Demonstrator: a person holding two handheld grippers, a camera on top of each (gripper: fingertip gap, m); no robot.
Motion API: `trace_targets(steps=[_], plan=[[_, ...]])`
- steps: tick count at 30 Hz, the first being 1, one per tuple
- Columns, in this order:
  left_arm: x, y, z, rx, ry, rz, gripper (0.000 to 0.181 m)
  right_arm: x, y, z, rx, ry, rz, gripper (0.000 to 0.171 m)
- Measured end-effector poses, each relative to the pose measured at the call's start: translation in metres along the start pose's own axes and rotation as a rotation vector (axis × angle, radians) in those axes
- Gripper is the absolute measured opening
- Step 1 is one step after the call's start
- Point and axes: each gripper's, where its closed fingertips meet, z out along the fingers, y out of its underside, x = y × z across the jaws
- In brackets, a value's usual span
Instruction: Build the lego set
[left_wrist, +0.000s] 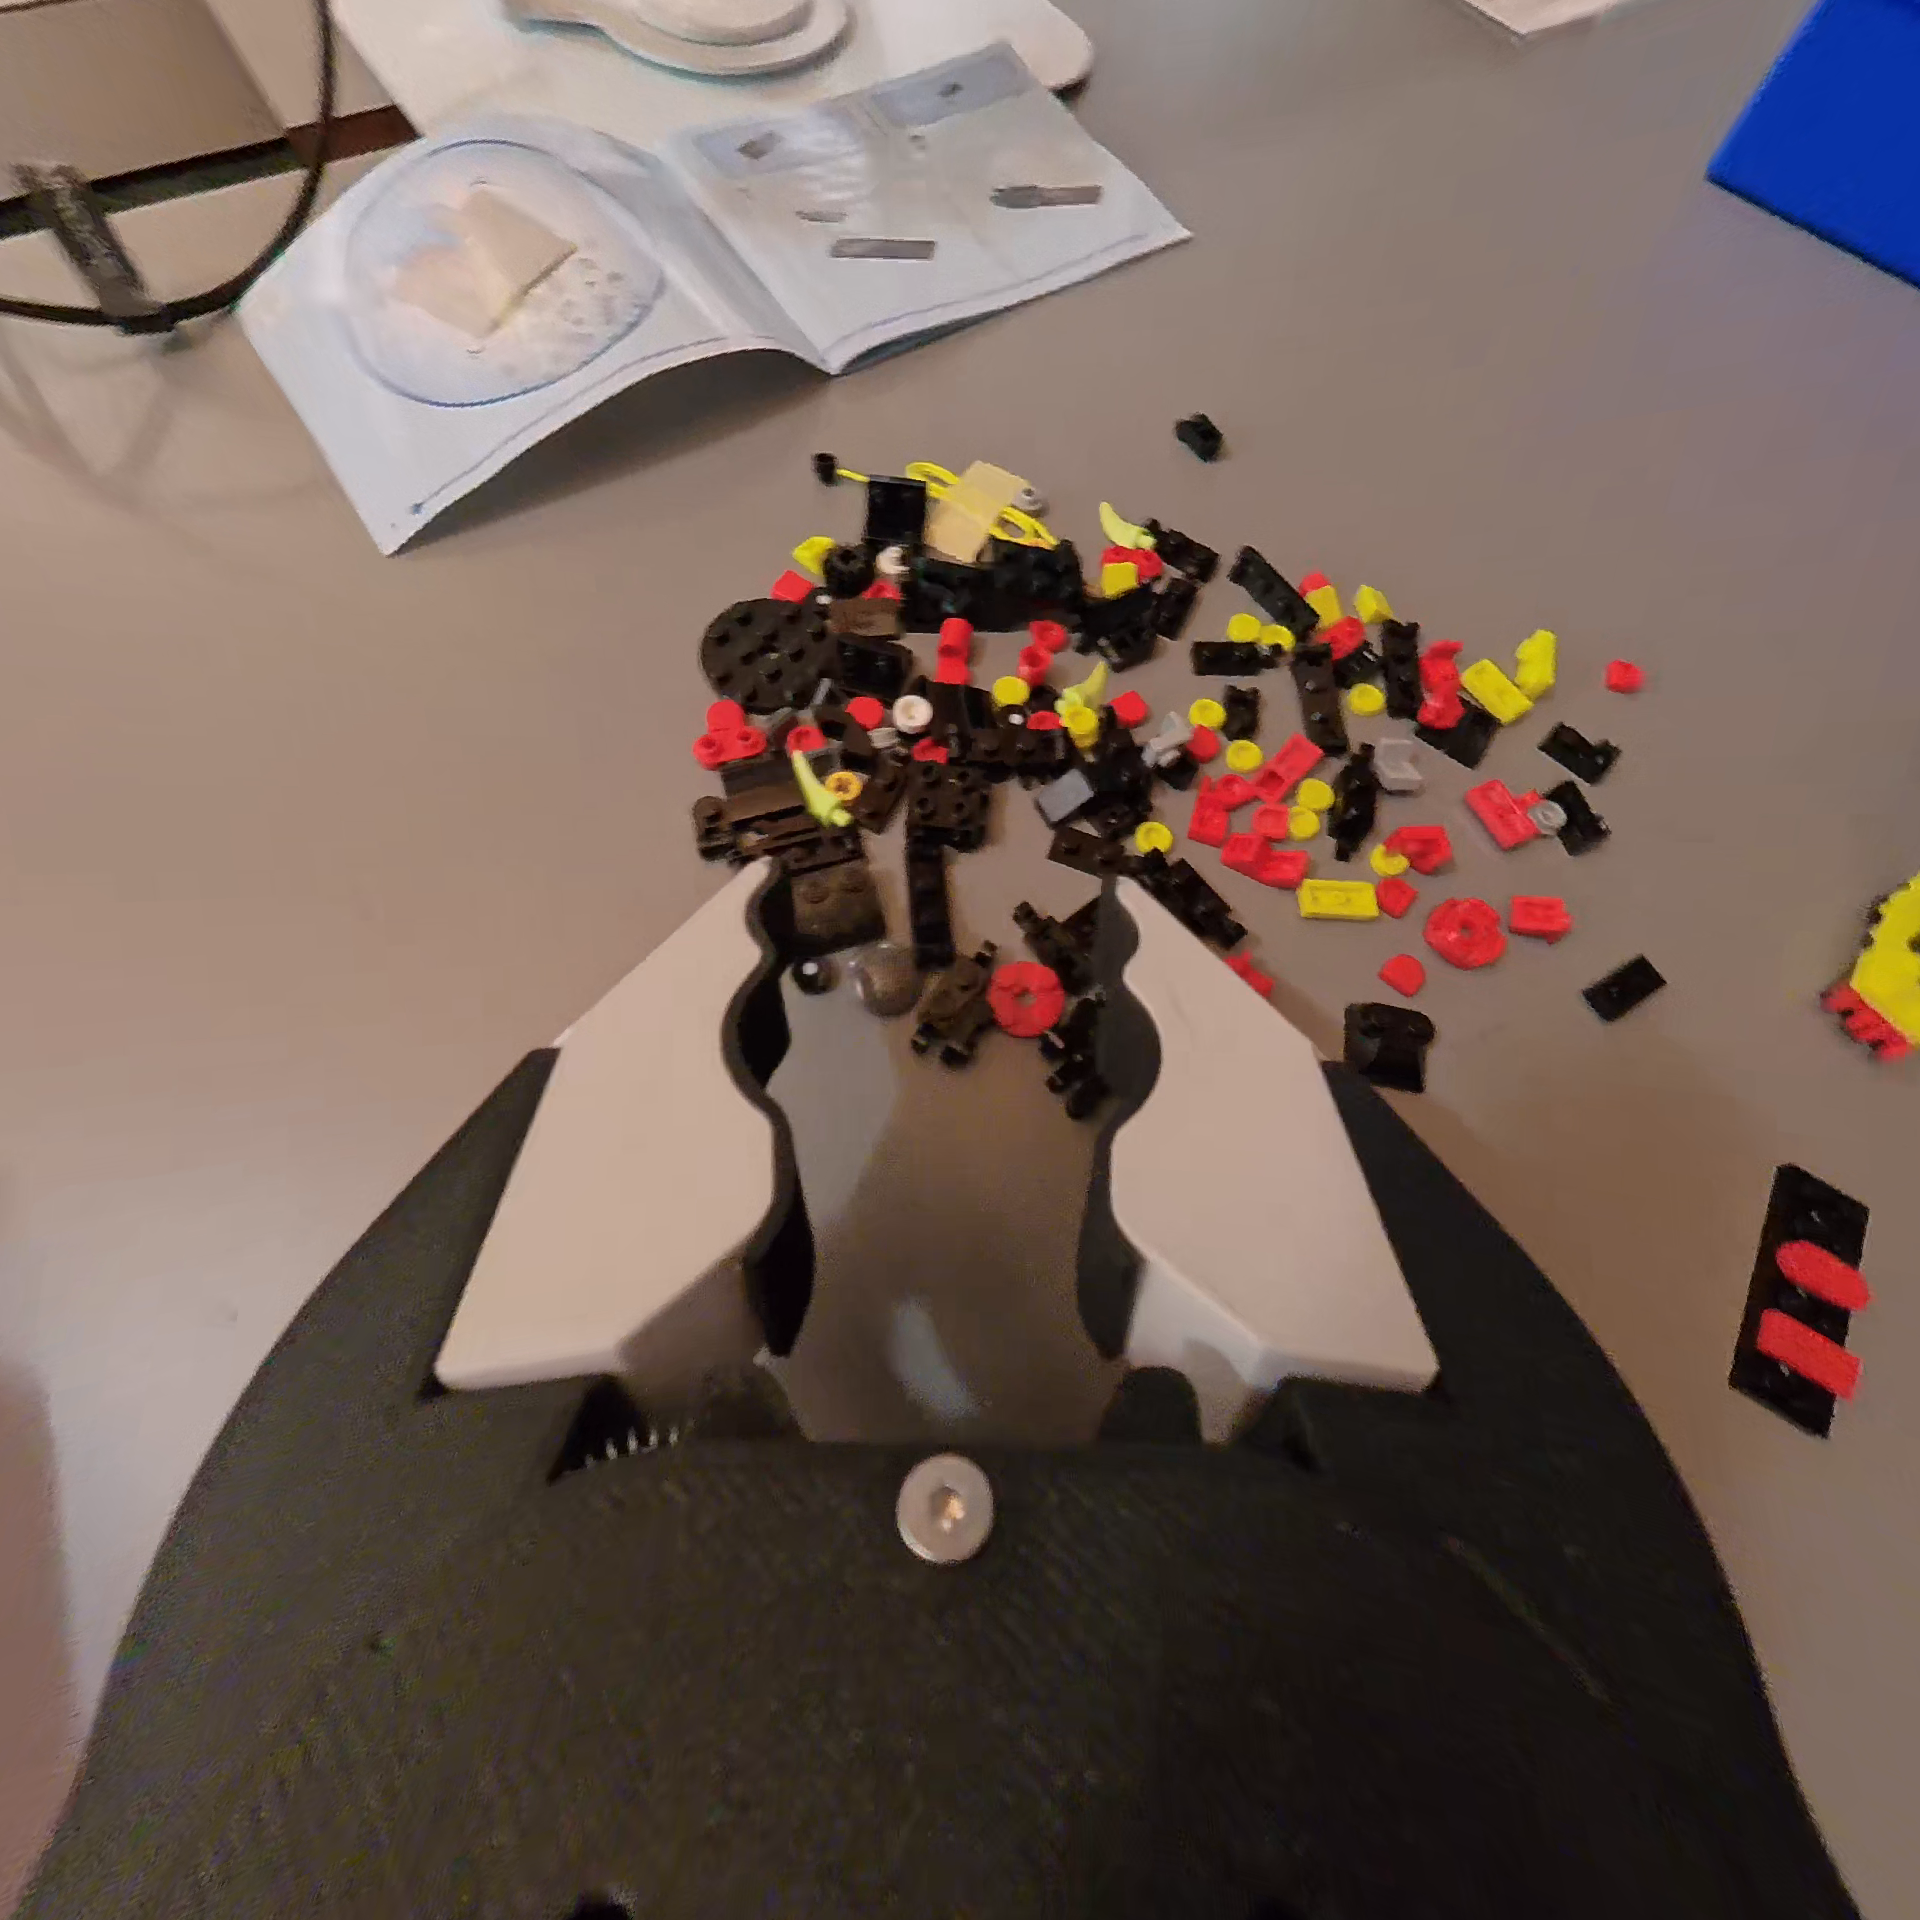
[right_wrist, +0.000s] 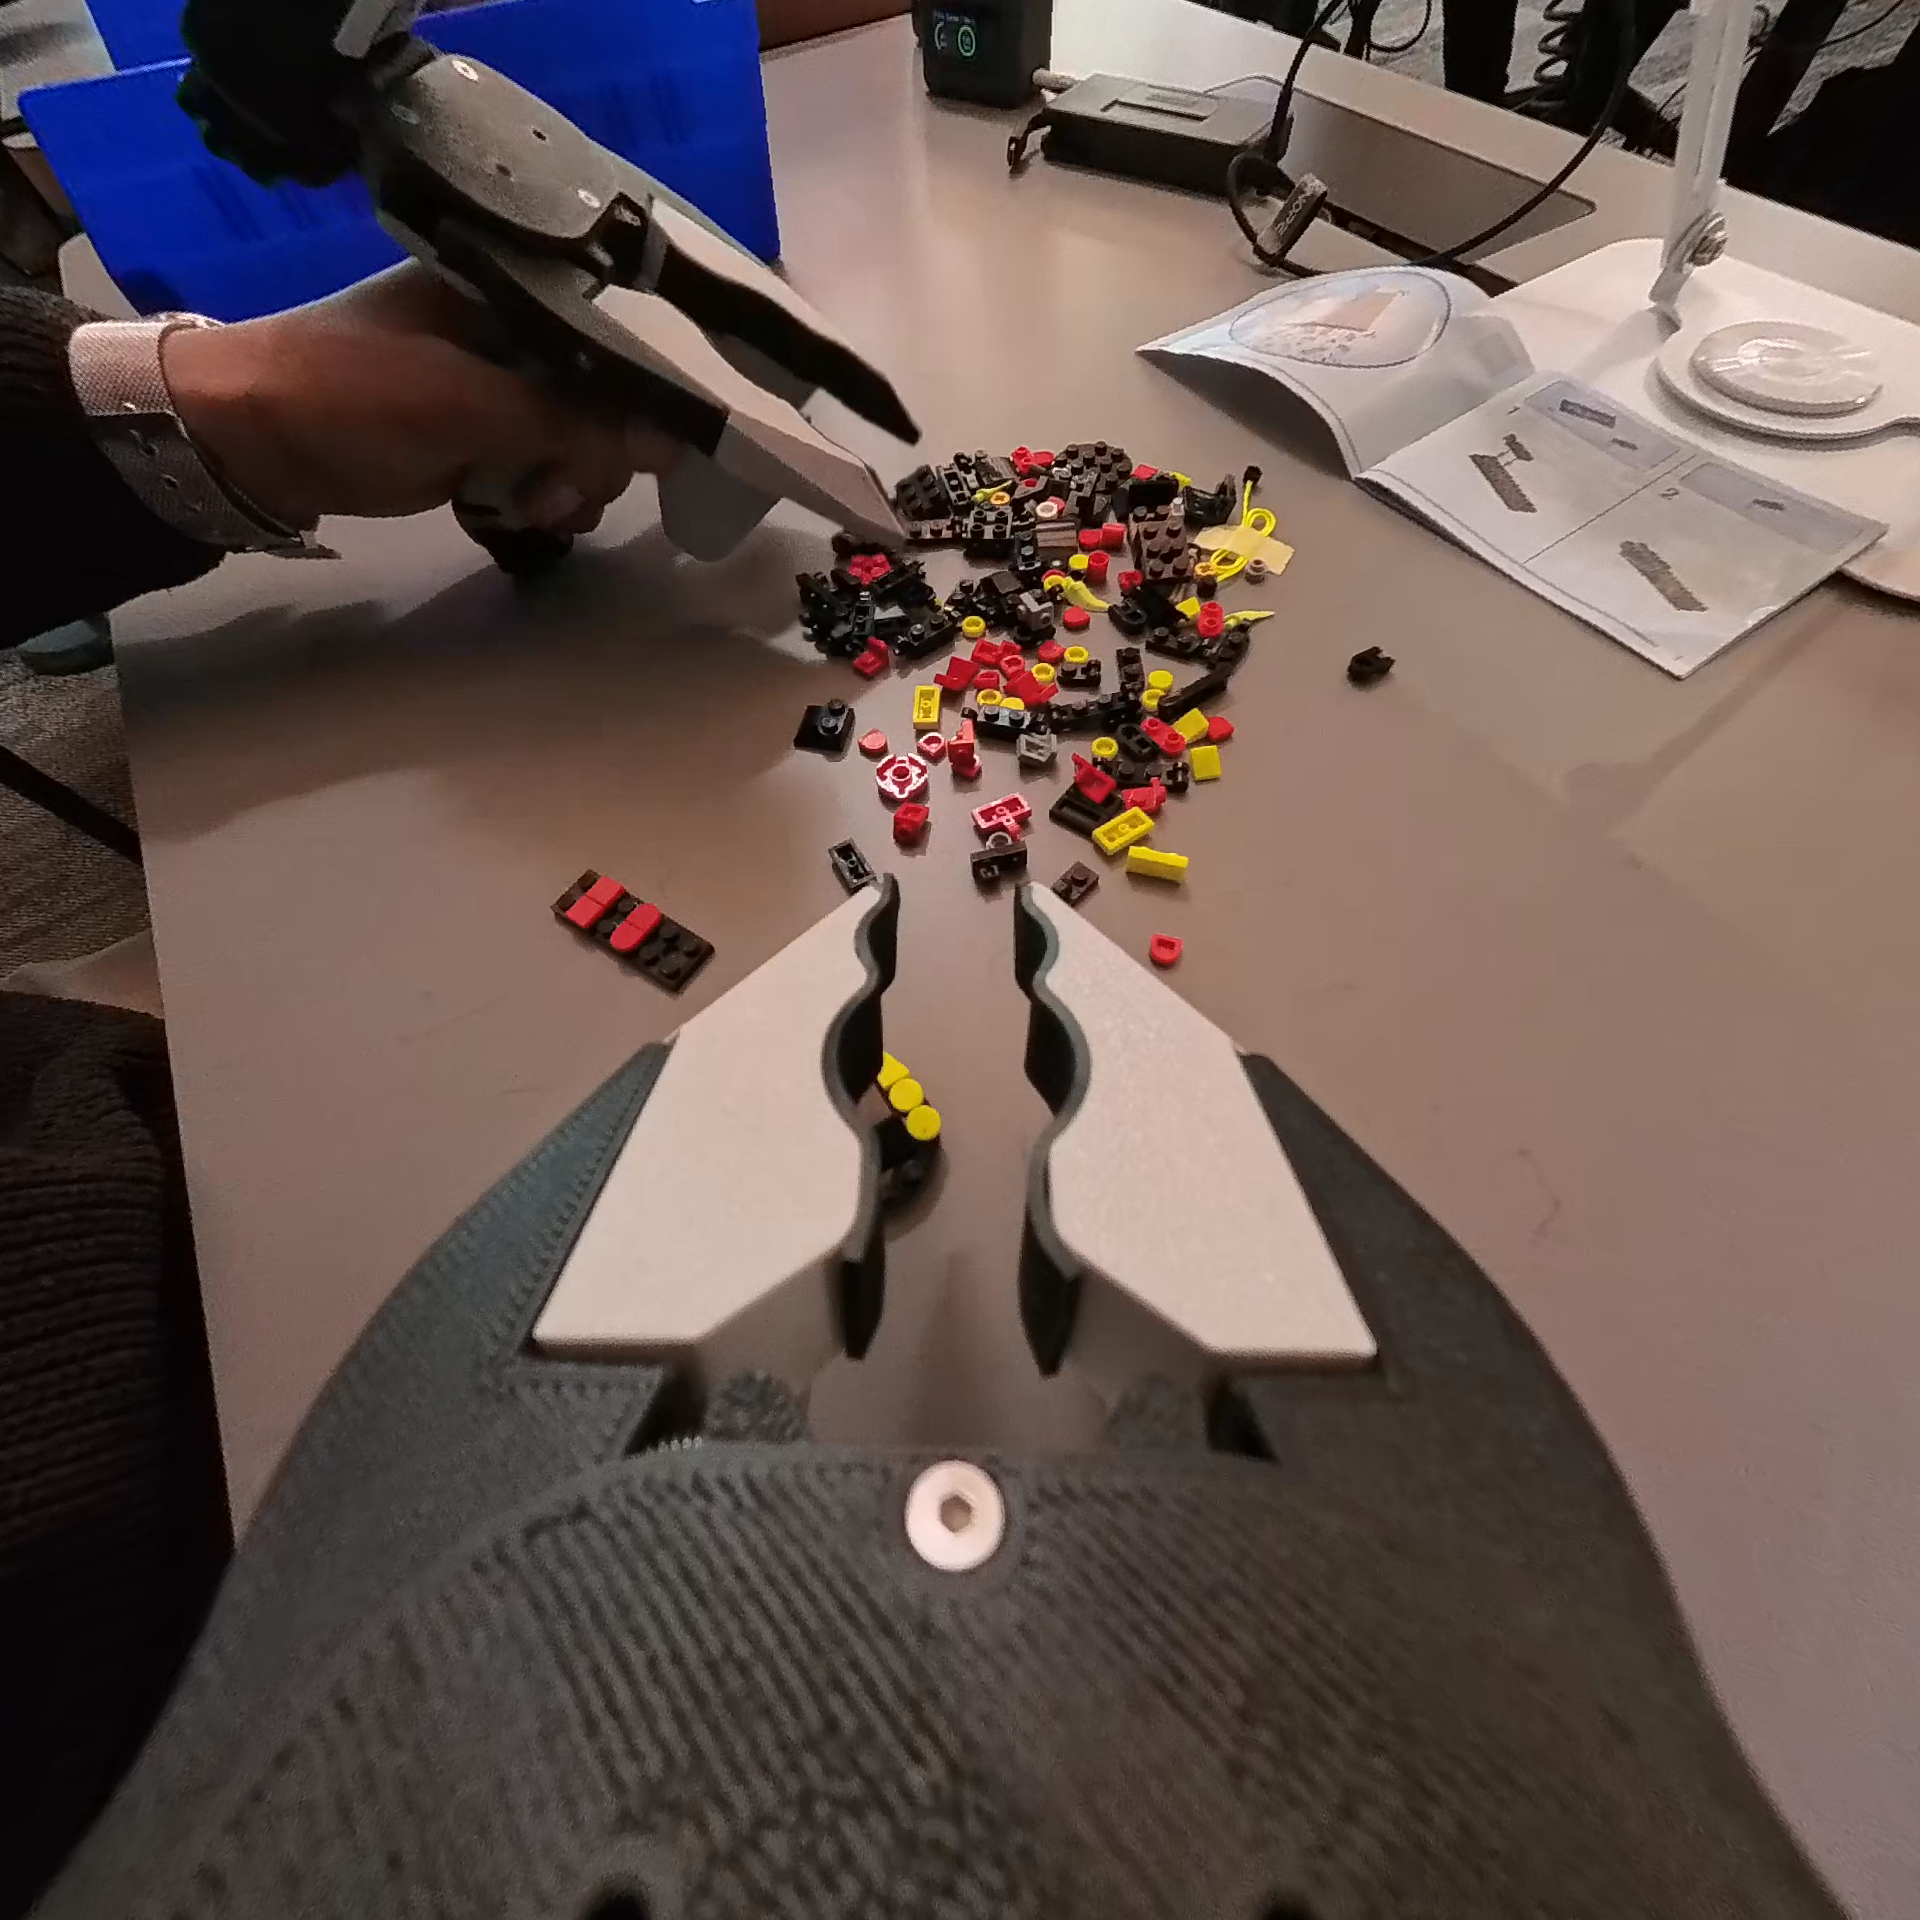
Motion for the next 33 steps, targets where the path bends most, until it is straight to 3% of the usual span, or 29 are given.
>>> trace_targets(steps=[2, 11, 33], plan=[[-0.005, -0.001, -0.001, 0.008, -0.006, -0.044, 0.066, 0.0, 0.0, 0.0, -0.001, 0.0, 0.0, 0.02], [-0.012, 0.01, 0.005, -0.067, 0.0, -0.12, 0.066, 0.0, 0.0, 0.0, -0.001, -0.001, 0.0, 0.02], [-0.019, 0.017, 0.005, -0.106, -0.027, -0.153, 0.01, 0.0, 0.0, 0.0, -0.001, -0.001, 0.001, 0.02]])
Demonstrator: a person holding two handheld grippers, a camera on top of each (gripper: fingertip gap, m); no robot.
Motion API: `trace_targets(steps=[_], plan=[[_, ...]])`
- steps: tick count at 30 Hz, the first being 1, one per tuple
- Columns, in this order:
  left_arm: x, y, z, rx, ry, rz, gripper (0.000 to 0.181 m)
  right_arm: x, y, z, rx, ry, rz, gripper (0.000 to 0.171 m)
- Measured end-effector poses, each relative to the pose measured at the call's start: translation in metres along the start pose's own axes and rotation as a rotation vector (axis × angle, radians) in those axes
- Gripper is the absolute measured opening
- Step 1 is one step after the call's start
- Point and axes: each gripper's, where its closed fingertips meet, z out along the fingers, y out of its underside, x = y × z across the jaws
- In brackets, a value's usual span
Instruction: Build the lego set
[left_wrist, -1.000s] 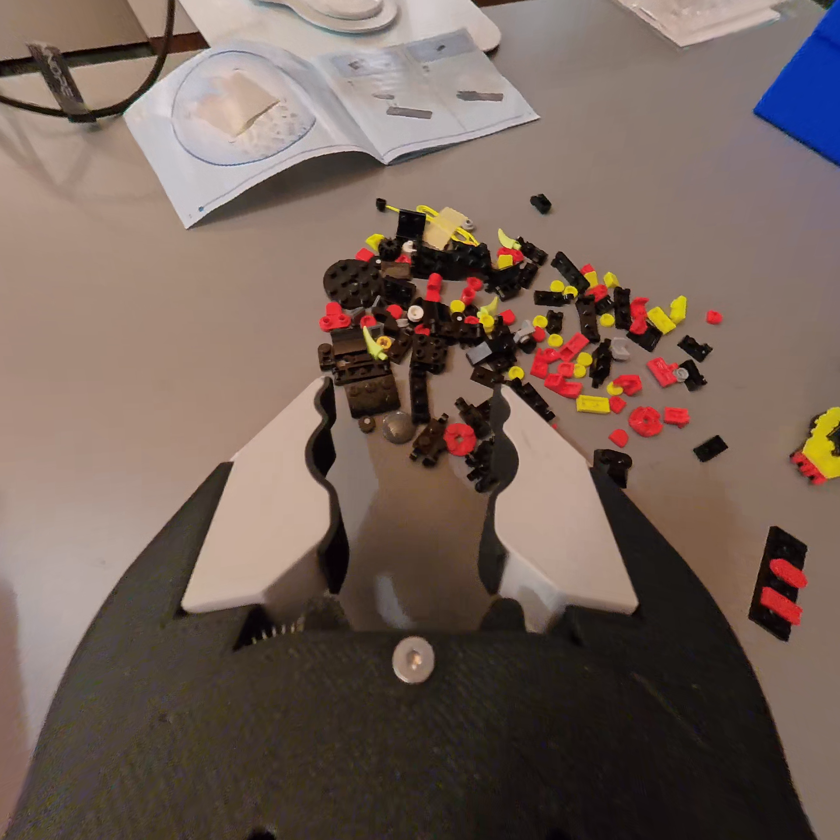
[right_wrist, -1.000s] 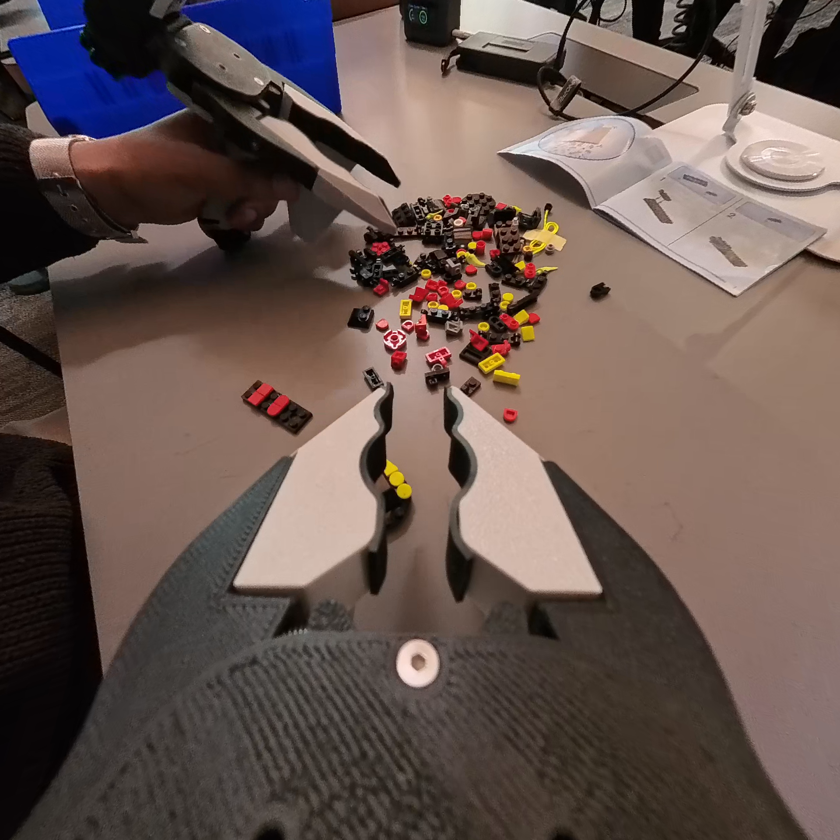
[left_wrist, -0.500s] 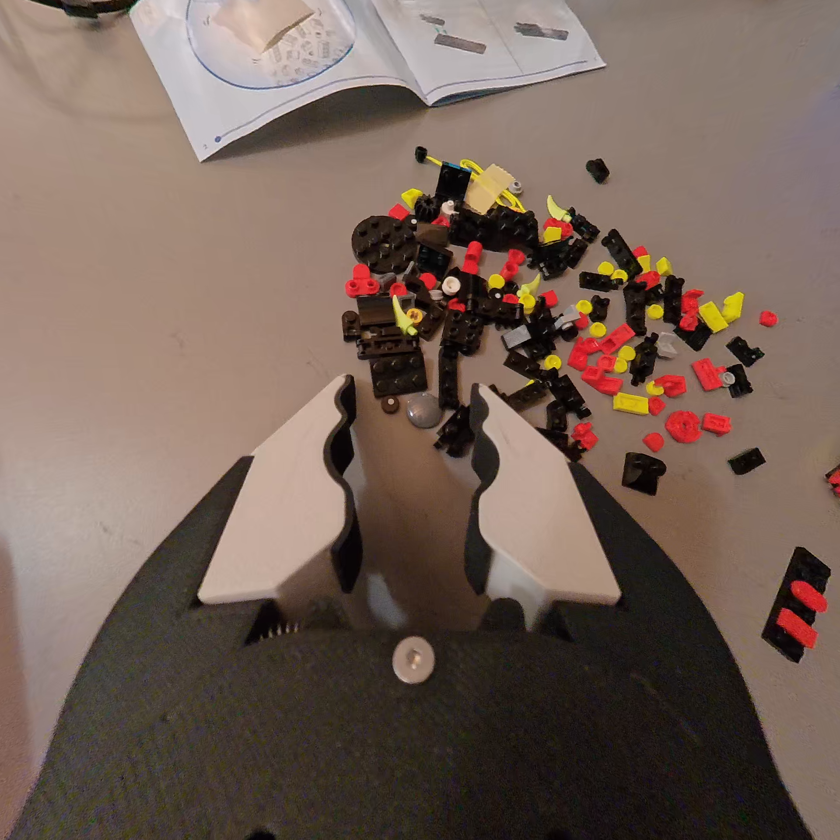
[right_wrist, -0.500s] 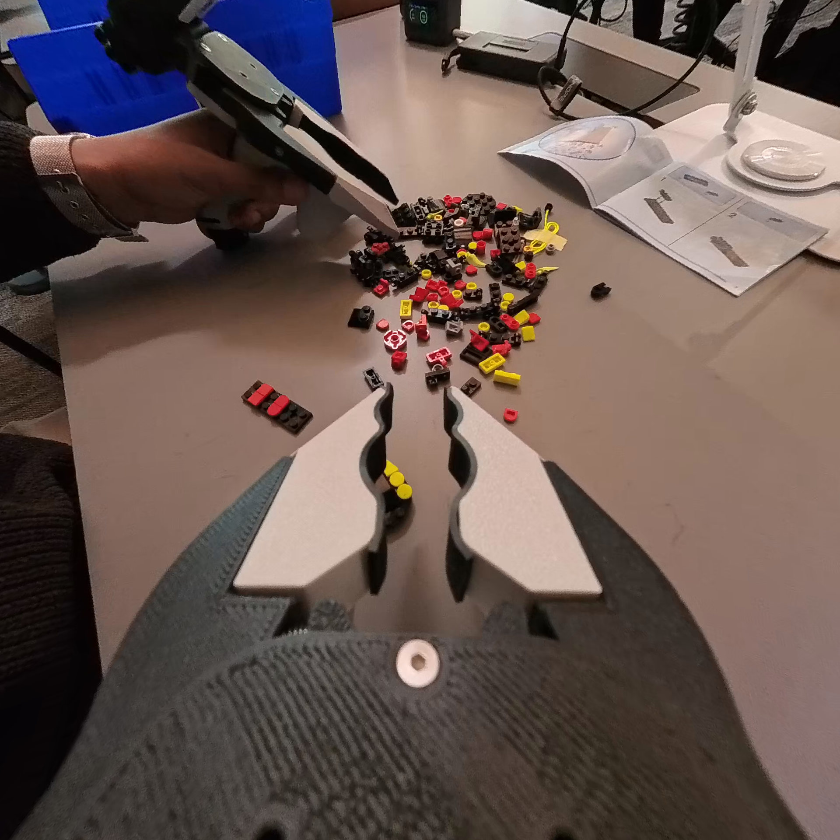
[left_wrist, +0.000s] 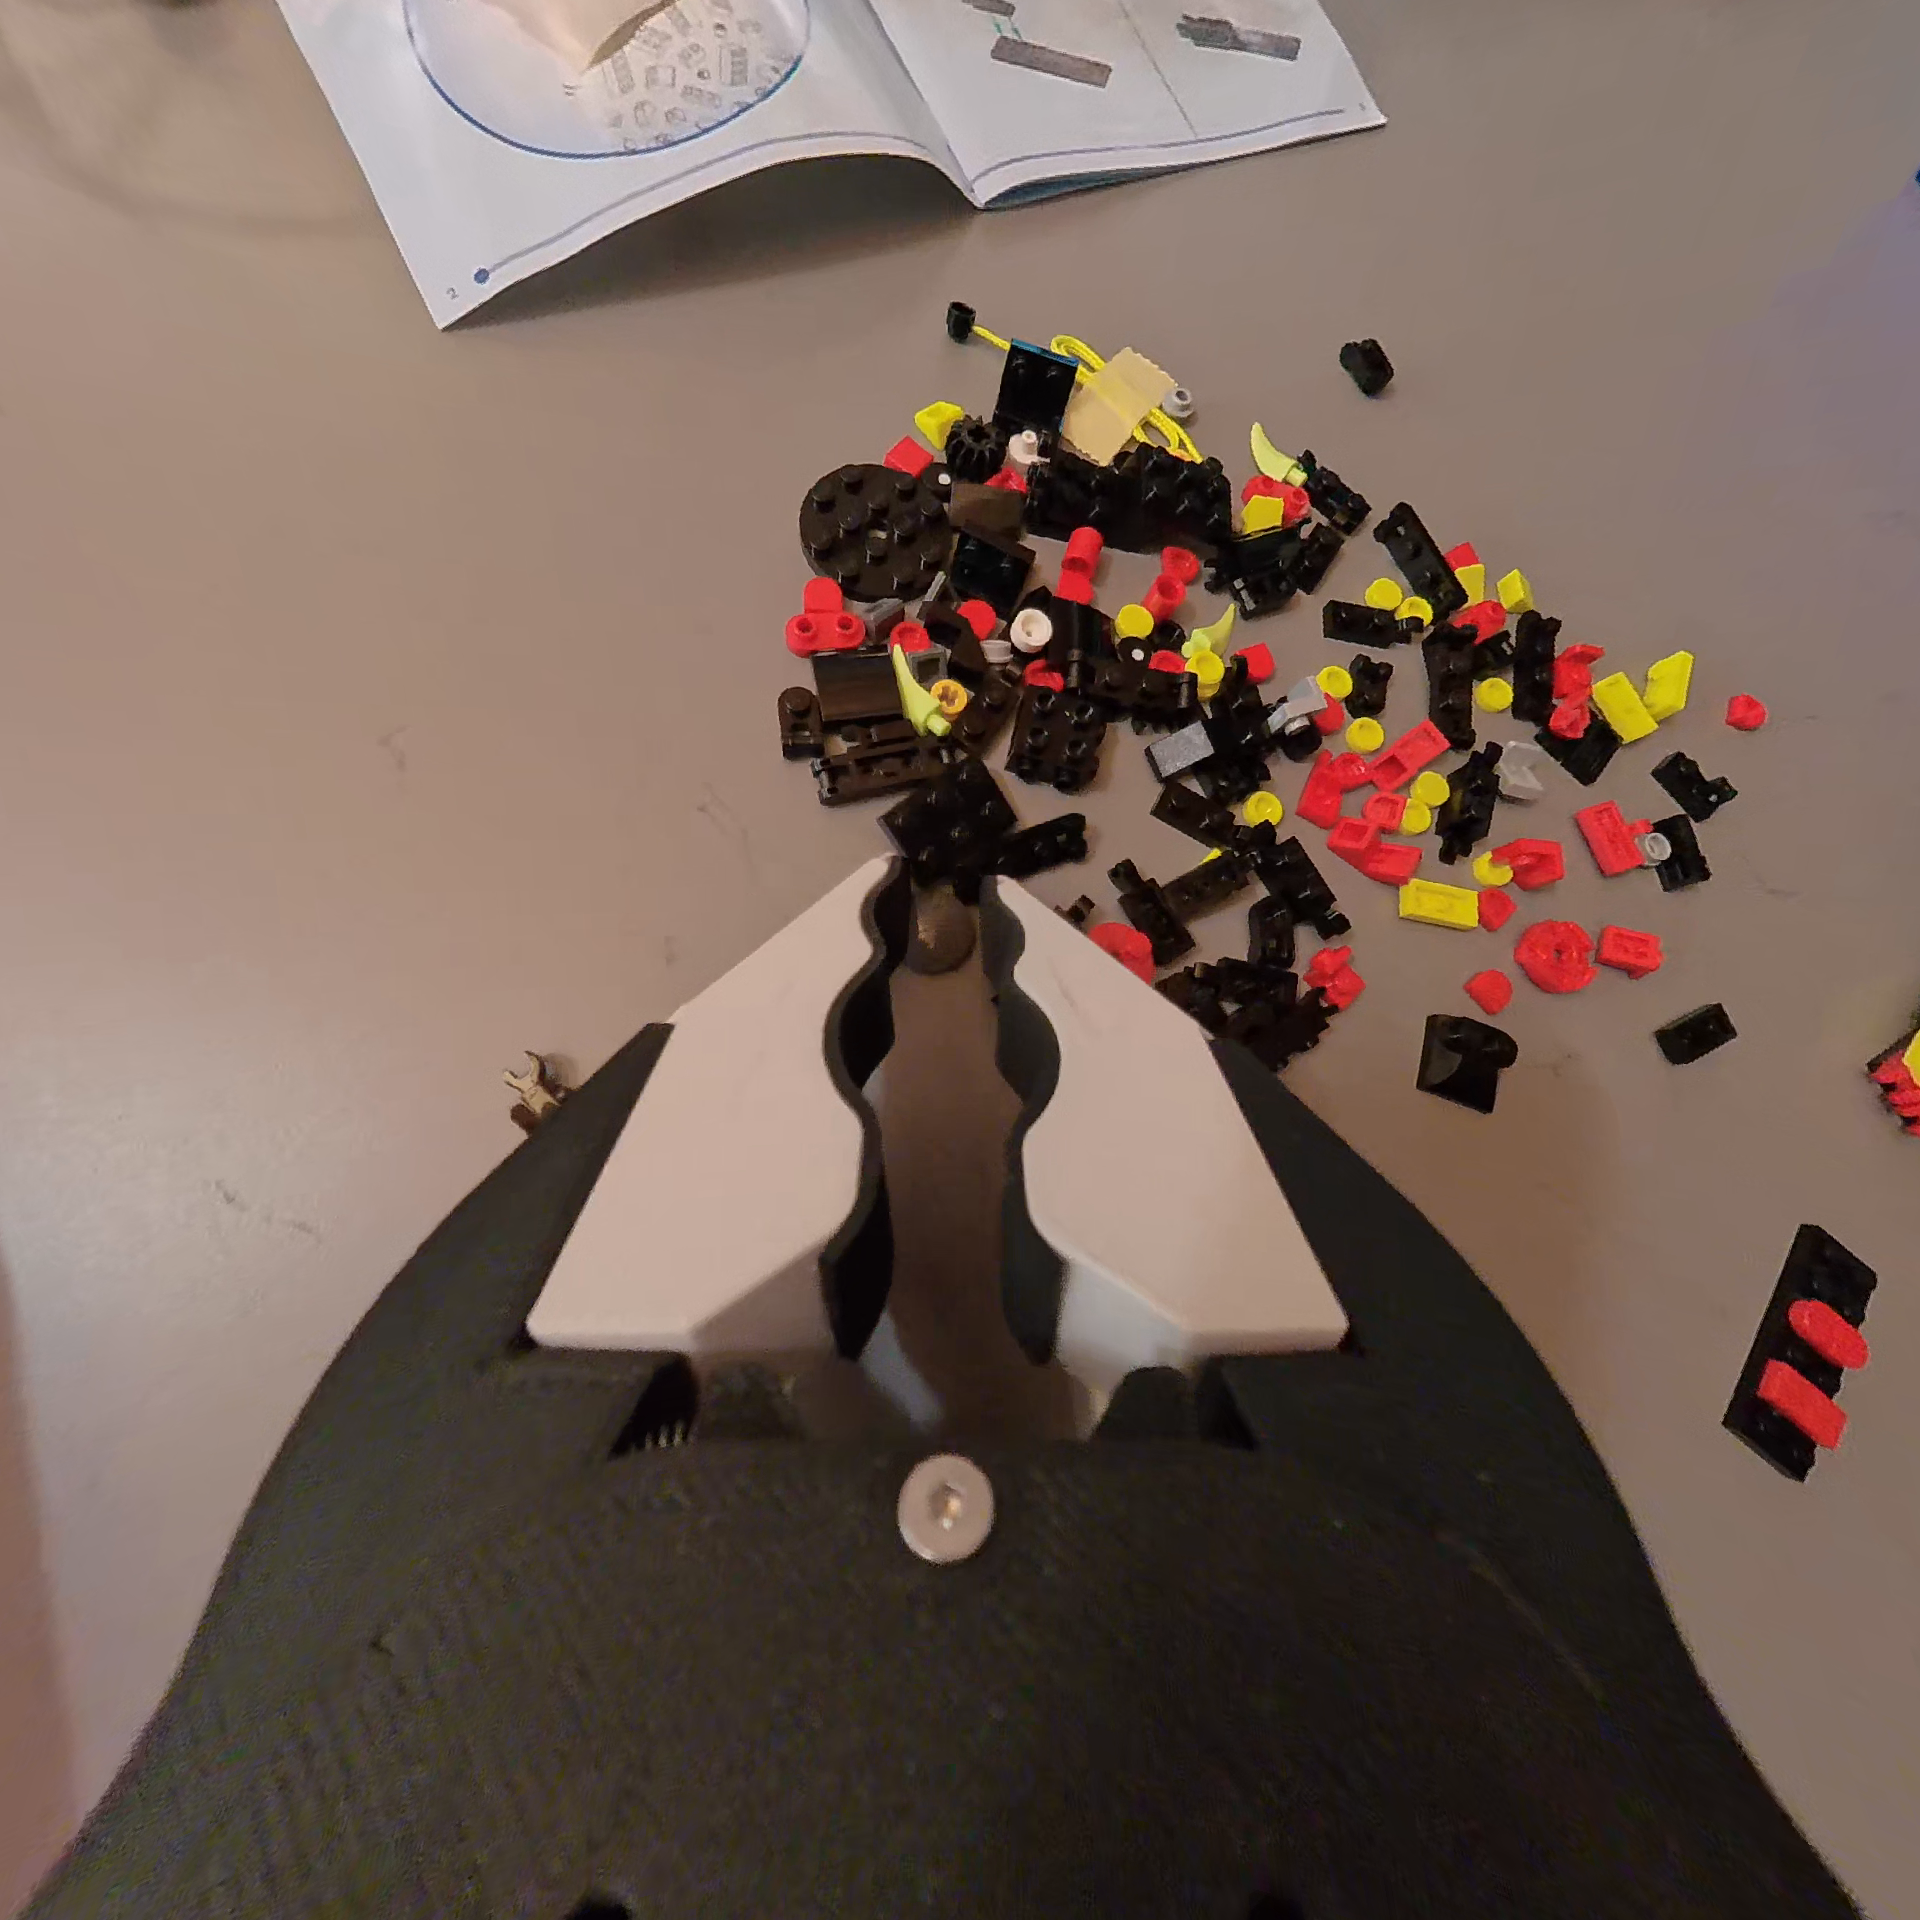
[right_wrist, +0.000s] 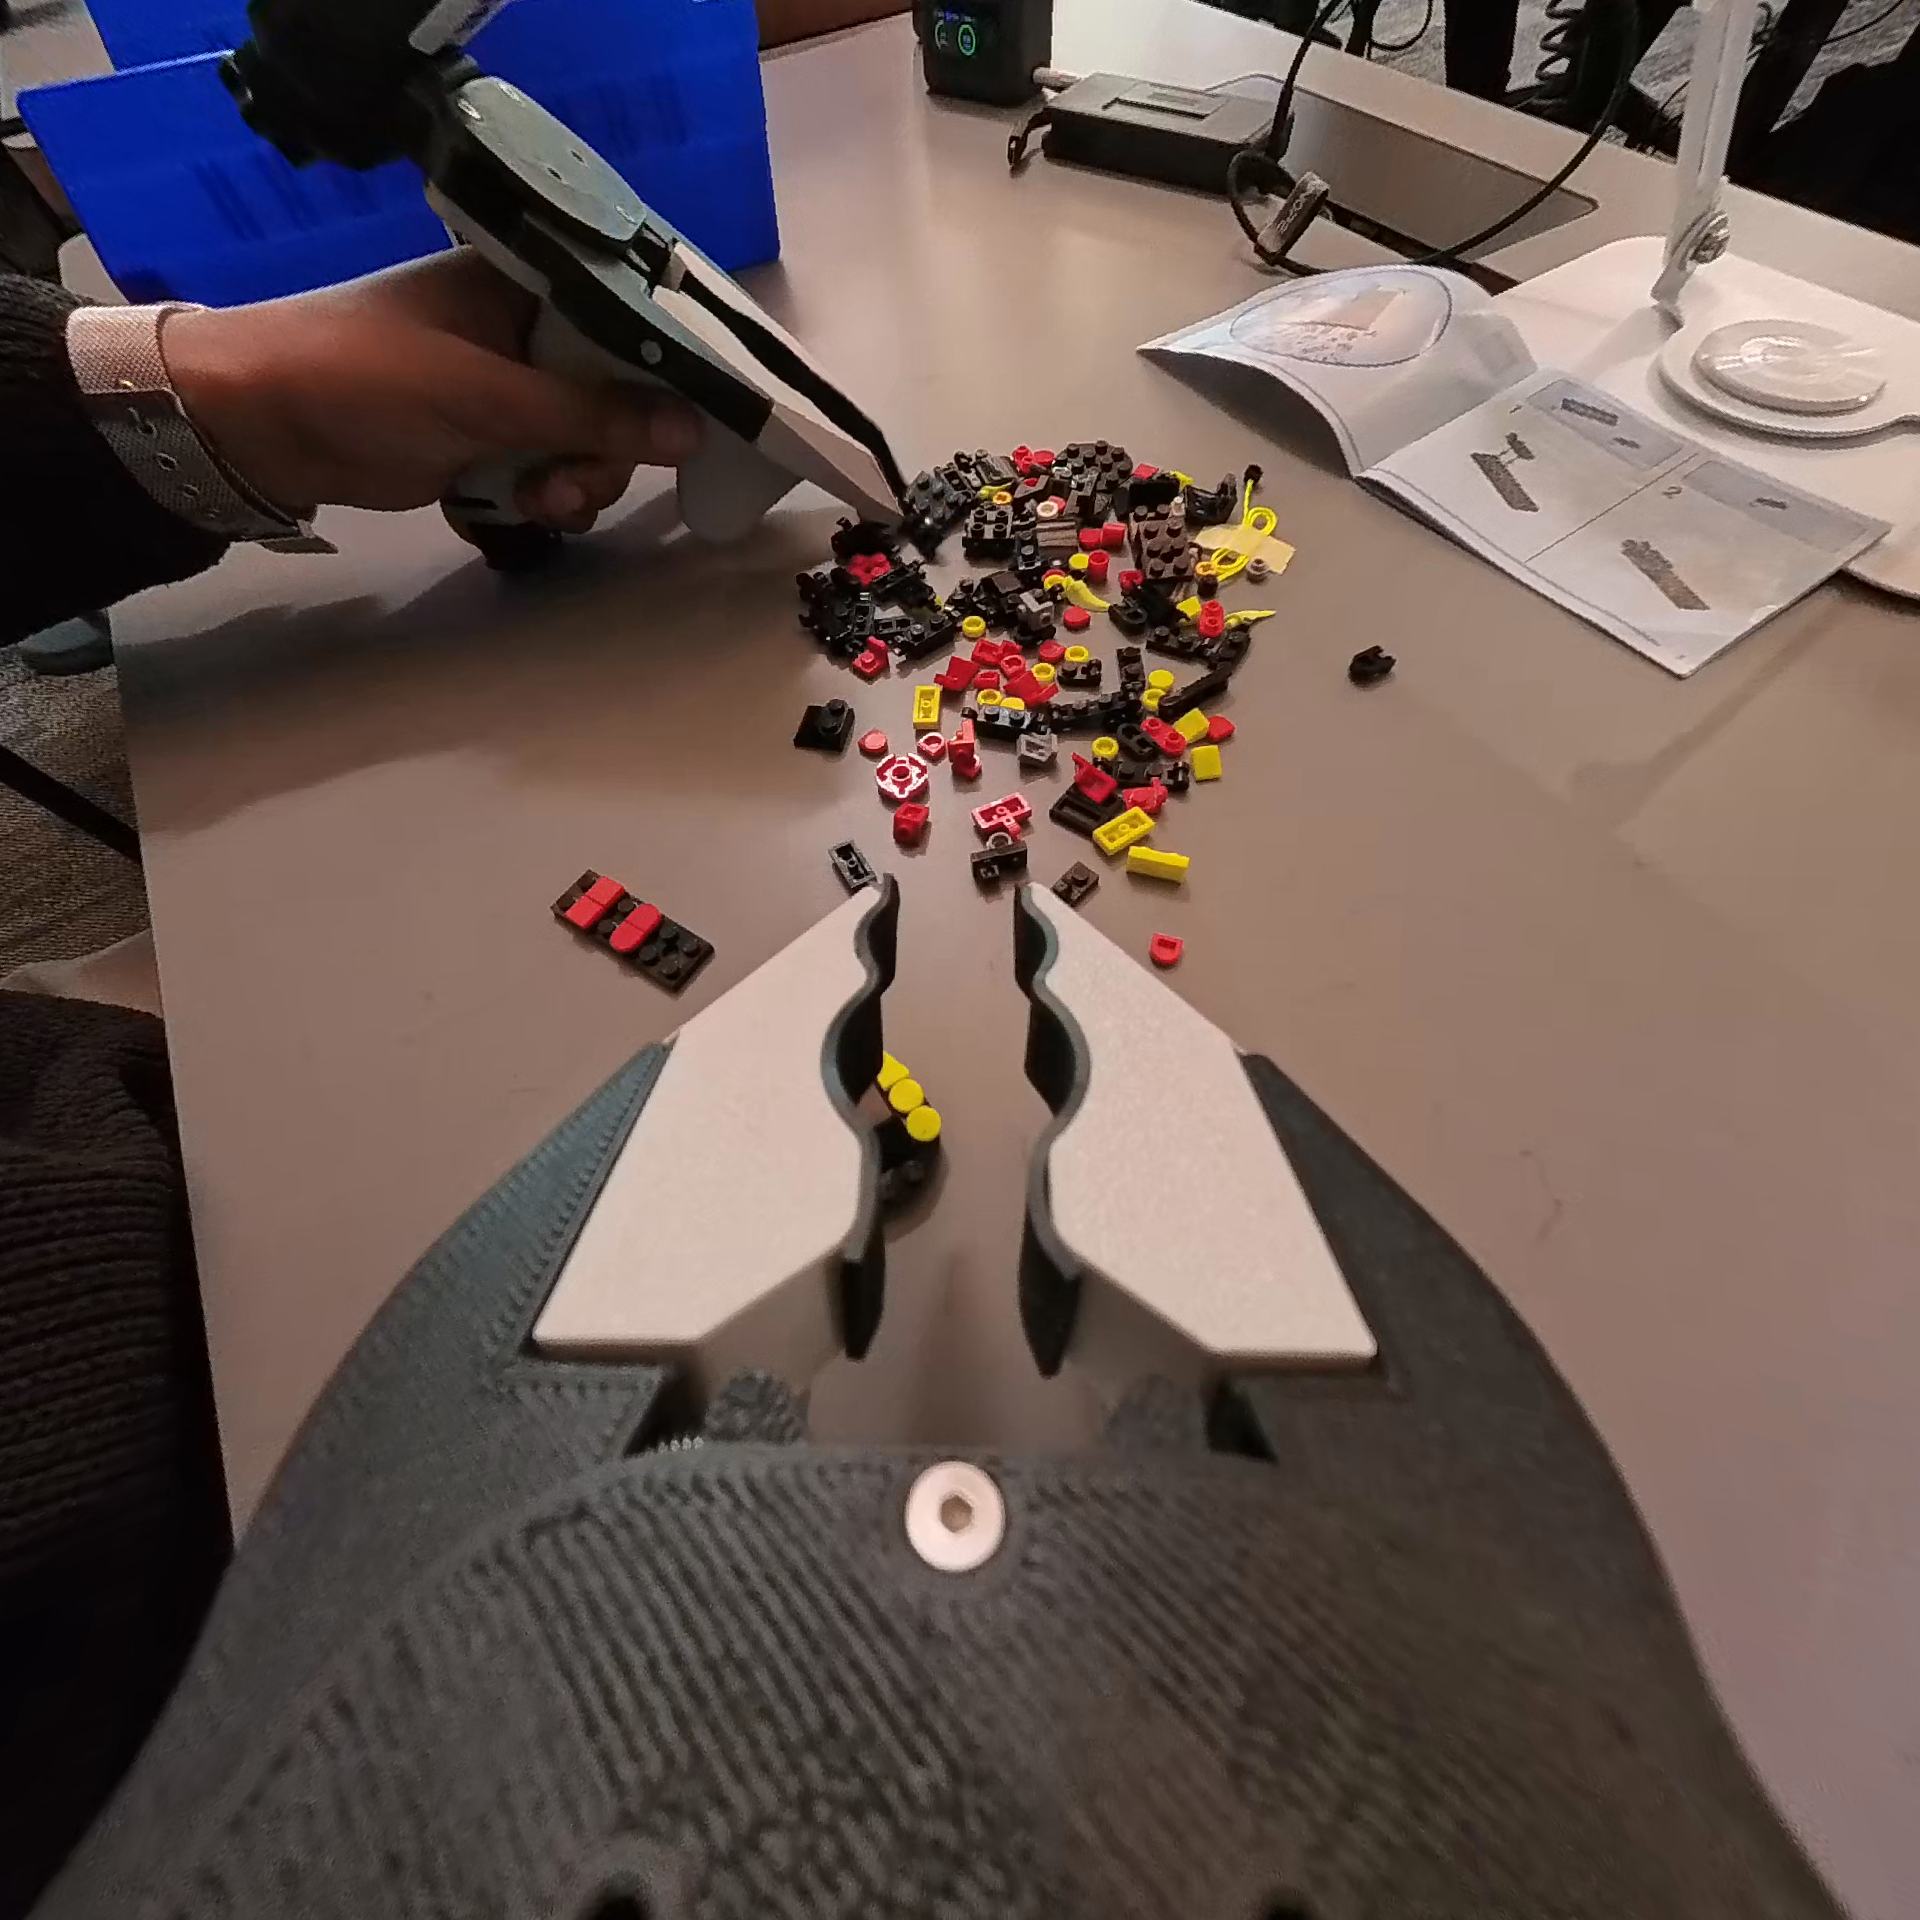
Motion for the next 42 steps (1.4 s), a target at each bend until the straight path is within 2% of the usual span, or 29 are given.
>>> trace_targets(steps=[10, 16, 28, 33, 38, 42], plan=[[0.007, 0.001, -0.001, 0.001, 0.034, 0.031, 0.008, 0.001, 0.0, 0.0, 0.0, 0.002, -0.001, 0.02], [0.014, -0.003, -0.006, 0.04, 0.089, 0.043, 0.028, 0.001, 0.0, 0.0, 0.002, 0.003, 0.0, 0.02], [0.024, -0.005, -0.012, 0.065, 0.089, 0.143, 0.038, 0.0, 0.0, 0.0, 0.0, -0.003, -0.002, 0.02], [0.045, -0.014, -0.02, 0.133, 0.133, 0.225, 0.039, 0.001, 0.001, 0.0, -0.003, 0.001, -0.006, 0.02], [0.079, -0.01, -0.023, 0.13, 0.233, 0.331, 0.04, 0.003, 0.005, 0.001, -0.026, 0.006, -0.015, 0.021], [0.115, -0.001, -0.027, 0.108, 0.338, 0.391, 0.039, 0.006, 0.024, -0.003, -0.128, -0.002, -0.204, 0.022]])
